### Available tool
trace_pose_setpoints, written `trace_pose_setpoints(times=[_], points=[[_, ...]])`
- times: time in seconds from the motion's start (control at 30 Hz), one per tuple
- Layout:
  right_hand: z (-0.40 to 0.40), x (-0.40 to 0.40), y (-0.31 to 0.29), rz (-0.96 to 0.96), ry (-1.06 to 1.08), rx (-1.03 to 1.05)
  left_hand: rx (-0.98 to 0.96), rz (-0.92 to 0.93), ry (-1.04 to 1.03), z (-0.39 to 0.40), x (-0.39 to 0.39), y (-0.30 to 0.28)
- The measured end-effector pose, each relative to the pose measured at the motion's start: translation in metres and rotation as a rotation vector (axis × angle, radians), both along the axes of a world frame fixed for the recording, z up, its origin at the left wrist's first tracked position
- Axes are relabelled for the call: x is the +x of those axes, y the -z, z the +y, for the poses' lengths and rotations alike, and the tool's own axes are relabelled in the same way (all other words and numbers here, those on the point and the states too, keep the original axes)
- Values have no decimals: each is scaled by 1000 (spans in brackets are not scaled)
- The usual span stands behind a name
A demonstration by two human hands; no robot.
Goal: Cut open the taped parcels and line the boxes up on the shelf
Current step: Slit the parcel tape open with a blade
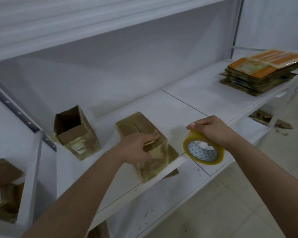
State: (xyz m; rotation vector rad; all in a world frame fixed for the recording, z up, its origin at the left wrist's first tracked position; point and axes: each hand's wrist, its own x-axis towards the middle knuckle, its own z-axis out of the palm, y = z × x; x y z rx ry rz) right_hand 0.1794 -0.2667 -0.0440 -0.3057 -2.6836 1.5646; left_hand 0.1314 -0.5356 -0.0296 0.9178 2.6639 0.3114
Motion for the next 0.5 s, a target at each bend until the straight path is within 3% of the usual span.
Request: trace_pose_setpoints(times=[0.23, 0.5], points=[[-26, -5, -28, -11, -245, -25, 170, -158, -90, -44, -1, -9], [-50, -5, -39, -11, -319, 13, 798, -113, -506, -16, 19, -18]])
